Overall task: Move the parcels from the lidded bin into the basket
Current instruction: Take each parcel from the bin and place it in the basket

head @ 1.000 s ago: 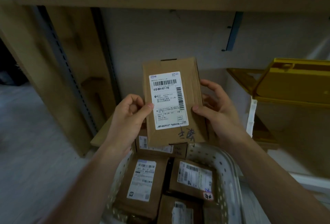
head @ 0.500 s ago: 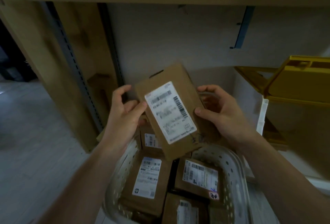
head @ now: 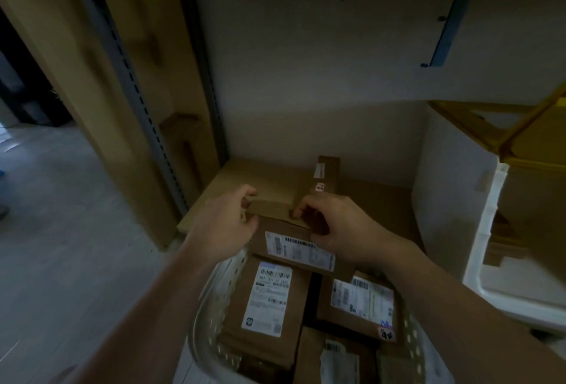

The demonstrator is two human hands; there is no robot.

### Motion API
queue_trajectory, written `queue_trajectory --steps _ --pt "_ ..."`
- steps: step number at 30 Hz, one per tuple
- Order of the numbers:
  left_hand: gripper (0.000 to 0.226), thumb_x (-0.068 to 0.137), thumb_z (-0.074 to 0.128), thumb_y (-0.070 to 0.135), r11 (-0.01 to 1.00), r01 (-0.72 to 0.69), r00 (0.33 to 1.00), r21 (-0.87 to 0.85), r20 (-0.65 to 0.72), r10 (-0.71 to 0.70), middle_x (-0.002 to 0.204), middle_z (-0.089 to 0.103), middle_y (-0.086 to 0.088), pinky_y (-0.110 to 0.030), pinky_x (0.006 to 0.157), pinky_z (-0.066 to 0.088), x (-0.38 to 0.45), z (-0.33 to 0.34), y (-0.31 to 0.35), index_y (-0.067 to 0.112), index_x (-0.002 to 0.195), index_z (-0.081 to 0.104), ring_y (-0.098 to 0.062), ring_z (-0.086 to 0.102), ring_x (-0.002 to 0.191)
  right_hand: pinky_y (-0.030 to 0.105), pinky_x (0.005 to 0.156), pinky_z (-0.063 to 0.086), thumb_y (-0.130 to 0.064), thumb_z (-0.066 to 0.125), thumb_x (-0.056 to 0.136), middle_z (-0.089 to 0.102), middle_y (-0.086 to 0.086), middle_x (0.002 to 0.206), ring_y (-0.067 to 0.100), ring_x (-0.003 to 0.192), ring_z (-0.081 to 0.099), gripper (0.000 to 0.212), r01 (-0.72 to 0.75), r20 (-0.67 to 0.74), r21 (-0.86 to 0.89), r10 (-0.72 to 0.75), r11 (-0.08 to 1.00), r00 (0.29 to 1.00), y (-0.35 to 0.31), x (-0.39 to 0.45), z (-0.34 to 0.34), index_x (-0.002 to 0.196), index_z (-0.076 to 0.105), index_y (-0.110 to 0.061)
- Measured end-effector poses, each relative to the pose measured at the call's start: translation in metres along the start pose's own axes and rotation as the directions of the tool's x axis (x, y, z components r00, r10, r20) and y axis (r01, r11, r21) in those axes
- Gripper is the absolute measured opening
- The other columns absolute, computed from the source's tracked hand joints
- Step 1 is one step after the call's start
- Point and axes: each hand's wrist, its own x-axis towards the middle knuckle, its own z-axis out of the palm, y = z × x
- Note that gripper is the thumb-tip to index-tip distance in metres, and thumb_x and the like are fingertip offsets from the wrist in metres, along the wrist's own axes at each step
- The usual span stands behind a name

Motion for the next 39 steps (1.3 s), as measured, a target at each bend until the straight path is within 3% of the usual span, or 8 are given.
queue_trajectory --steps 3,6,11,18,23,27,34,39 --pt "0.042 0.094 0.069 0.023 1.000 0.003 0.998 0.019 0.055 -0.004 0.116 0.059 0.012 -0.032 0.089 0.053 0.007 0.005 -0.005 0.029 0.134 0.056 -0.010 0.061 0.097 0.016 0.091 0.045 -0.009 0.071 0.088 0.054 -0.010 0.123 0.006 0.112 0.052 0.042 0.014 0.030 -0.044 -0.012 0.999 0.999 0.005 0.008 0.009 0.122 0.061 -0.033" --pt "0.039 0.094 0.069 0.018 1.000 0.011 0.997 0.016 0.077 -0.012 0.119 0.059 0.009 -0.030 0.089 0.051 0.015 0.011 -0.009 0.028 0.131 0.059 -0.011 0.059 0.100 0.027 0.095 0.049 -0.010 0.070 0.088 0.052 -0.008 0.123 0.012 0.112 0.052 0.042 0.011 0.057 -0.127 -0.003 0.992 0.998 0.010 0.012 0.017 0.120 0.059 -0.036" --pt "0.039 0.093 0.069 0.017 1.000 0.004 0.997 0.018 0.083 -0.005 0.116 0.058 0.013 -0.013 0.066 0.037 0.025 0.020 -0.010 0.028 0.129 0.058 -0.007 0.058 0.095 0.034 0.097 0.050 -0.013 0.069 0.089 0.050 -0.004 0.129 0.016 0.117 0.051 0.043 -0.008 0.019 -0.196 0.012 0.981 1.000 0.018 0.015 0.025 0.125 0.055 -0.032" --pt "0.034 0.094 0.068 0.022 1.000 -0.003 0.999 -0.019 0.035 0.004 0.120 0.063 0.007 -0.028 0.083 0.049 0.027 0.020 -0.008 0.027 0.127 0.060 -0.012 0.061 0.102 0.041 0.102 0.043 -0.020 0.071 0.088 0.048 -0.001 0.129 0.018 0.122 0.042 0.047 -0.006 -0.096 -0.269 -0.020 0.963 0.995 0.022 0.020 0.036 0.130 0.052 -0.030" --pt "0.033 0.096 0.067 0.023 0.999 -0.029 1.000 -0.037 -0.015 0.028 0.124 0.059 0.007 -0.024 0.085 0.042 0.021 0.015 -0.006 0.027 0.128 0.060 -0.008 0.054 0.107 0.041 0.107 0.036 -0.025 0.070 0.090 0.043 -0.002 0.133 0.018 0.127 0.038 0.047 -0.024 -0.107 -0.303 -0.009 0.953 0.994 0.021 0.021 0.037 0.131 0.051 -0.032" --pt "0.028 0.097 0.066 0.020 0.978 -0.147 0.989 -0.145 -0.023 0.146 0.113 0.057 0.022 -0.011 0.079 0.044 0.017 0.010 0.000 0.032 0.122 0.060 0.005 0.056 0.104 0.044 0.106 0.038 -0.032 0.073 0.087 0.043 -0.004 0.134 0.018 0.125 0.037 0.053 -0.036 -0.118 -0.295 0.001 0.955 0.993 0.018 0.017 0.029 0.133 0.048 -0.036" --pt "0.029 0.095 0.066 0.025 0.917 -0.332 0.941 -0.222 -0.006 0.340 0.113 0.056 0.029 -0.032 0.089 0.057 0.008 0.015 0.022 0.043 0.116 0.060 0.006 0.057 0.108 0.038 0.102 0.045 -0.039 0.073 0.087 0.042 -0.004 0.140 0.015 0.126 0.038 0.062 -0.002 -0.183 -0.215 -0.039 0.977 0.982 0.020 -0.012 0.005 0.140 0.043 -0.033" --pt "0.029 0.095 0.067 0.020 0.863 -0.463 0.881 -0.205 0.004 0.473 0.109 0.059 0.028 -0.013 0.085 0.052 0.003 0.022 0.050 0.044 0.112 0.061 0.010 0.057 0.108 0.026 0.095 0.047 -0.040 0.074 0.085 0.046 -0.011 0.135 0.007 0.122 0.043 0.062 0.047 -0.266 -0.140 -0.083 0.989 0.960 0.029 -0.048 -0.019 0.139 0.045 -0.034"
